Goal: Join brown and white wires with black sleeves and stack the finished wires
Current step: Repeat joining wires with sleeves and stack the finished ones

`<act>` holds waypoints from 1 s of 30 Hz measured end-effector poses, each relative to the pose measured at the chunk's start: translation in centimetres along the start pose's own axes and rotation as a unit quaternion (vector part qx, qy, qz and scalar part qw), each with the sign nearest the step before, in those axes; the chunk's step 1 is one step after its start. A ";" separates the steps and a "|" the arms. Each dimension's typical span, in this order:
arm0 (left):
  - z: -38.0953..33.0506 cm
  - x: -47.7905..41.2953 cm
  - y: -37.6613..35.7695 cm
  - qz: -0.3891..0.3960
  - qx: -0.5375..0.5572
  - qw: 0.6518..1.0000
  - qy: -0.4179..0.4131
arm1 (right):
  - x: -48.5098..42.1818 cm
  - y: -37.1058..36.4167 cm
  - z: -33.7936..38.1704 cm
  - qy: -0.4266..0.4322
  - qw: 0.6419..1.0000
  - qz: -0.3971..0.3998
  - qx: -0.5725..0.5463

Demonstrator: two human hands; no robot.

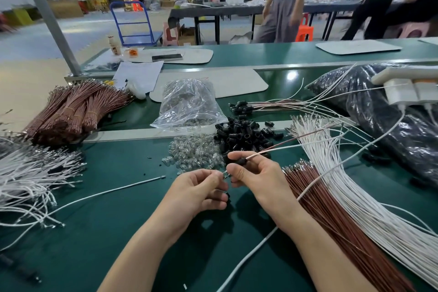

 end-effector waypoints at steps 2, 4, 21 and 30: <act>-0.1 0.0 0.0 -0.005 -0.007 1.000 -0.004 | 0.0 0.0 -0.1 -0.006 1.000 0.000 0.004; -0.2 0.1 -0.1 -0.010 -0.016 1.000 -0.009 | 0.0 -0.1 -0.3 -0.012 1.000 0.002 0.003; -1.1 0.3 0.0 -0.007 -0.088 0.995 -0.052 | -0.3 -0.1 -0.3 -0.010 1.000 0.003 0.003; -2.0 0.6 -0.3 -0.017 -0.151 0.983 -0.102 | -0.1 -0.3 -0.2 -0.007 1.000 0.012 -0.016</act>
Point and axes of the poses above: each hand's wrist, its own x-axis away from the middle knuckle, its own y-axis out of the back of the hand, z = x × y, the point moved 10 cm from there along -x, towards the middle knuckle
